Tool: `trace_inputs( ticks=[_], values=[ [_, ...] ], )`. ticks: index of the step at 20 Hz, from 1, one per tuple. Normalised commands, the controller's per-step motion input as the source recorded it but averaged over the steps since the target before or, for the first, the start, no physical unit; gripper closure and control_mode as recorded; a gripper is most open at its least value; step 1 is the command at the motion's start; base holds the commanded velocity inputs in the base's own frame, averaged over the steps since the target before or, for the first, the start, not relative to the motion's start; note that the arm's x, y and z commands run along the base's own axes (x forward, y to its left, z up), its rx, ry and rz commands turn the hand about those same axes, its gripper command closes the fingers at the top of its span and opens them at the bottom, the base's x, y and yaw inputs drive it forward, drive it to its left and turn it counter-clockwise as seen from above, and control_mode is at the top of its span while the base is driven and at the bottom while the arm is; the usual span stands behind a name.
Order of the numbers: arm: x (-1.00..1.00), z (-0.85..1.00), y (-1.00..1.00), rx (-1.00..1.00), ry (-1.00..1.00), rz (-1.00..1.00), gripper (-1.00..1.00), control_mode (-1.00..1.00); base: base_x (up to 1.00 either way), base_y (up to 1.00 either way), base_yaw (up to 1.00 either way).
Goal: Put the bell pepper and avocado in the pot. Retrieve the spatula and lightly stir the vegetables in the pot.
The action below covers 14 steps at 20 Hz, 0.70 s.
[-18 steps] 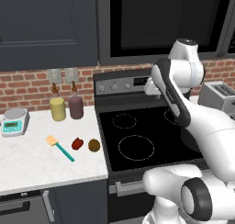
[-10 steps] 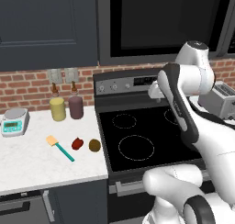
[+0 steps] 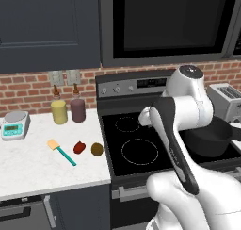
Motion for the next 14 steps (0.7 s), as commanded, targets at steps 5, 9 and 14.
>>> trace_inputs(
  ticks=[5,9,14],
  values=[
    [0.04,0.00,0.93,-0.05,0.00,0.00,-1.00,-1.00,0.00,0.00,0.00],
    [0.11,-0.17,0.86,-0.01,0.07,0.00,-1.00,-1.00,0.00,0.00,0.00],
    [0.13,-0.47,0.19,0.03,0.16,0.02,-1.00,-1.00,0.00,0.00,0.00]
  ],
)
